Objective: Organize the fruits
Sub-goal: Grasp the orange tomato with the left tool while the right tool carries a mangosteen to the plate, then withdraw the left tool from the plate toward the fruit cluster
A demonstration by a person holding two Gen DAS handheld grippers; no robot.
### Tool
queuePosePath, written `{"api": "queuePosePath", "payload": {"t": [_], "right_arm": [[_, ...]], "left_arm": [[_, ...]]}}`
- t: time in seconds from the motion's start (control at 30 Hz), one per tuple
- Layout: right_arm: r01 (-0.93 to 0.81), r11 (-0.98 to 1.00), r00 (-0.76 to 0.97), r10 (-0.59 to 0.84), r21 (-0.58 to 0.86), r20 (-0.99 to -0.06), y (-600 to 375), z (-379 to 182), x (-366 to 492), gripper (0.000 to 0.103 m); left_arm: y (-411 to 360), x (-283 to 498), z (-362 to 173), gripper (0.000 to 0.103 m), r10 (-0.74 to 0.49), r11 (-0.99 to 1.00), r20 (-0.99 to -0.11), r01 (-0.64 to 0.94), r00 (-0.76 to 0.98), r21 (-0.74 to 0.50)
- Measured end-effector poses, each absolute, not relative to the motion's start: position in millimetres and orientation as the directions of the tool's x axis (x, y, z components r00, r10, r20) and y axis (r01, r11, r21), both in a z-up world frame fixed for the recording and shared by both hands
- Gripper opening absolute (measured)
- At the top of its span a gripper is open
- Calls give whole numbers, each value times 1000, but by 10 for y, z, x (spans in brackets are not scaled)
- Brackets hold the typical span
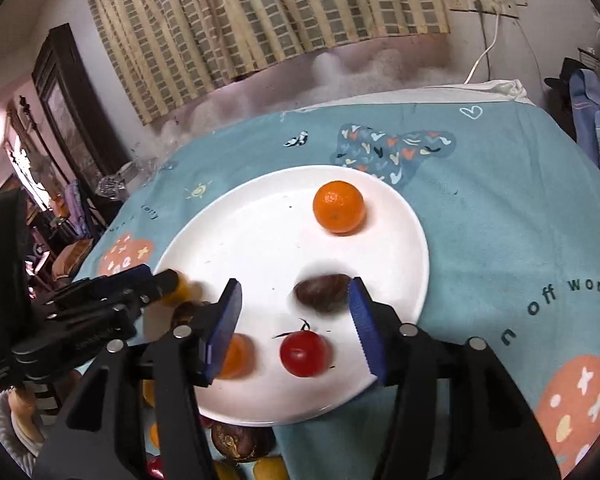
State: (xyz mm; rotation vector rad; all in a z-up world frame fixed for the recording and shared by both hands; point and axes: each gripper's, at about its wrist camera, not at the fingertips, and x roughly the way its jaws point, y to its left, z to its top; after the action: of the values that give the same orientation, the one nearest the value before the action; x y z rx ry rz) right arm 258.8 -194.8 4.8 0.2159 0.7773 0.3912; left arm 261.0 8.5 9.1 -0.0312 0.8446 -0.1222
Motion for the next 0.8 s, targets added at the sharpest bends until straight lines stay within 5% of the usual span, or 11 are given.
{"api": "queuePosePath", "payload": {"t": [0.8], "right_arm": [[-228, 885, 637, 451, 406, -625, -2228, -88, 1443, 63]], "left_arm": [[490, 1402, -101, 63, -55, 997, -749, 1, 660, -72]]}}
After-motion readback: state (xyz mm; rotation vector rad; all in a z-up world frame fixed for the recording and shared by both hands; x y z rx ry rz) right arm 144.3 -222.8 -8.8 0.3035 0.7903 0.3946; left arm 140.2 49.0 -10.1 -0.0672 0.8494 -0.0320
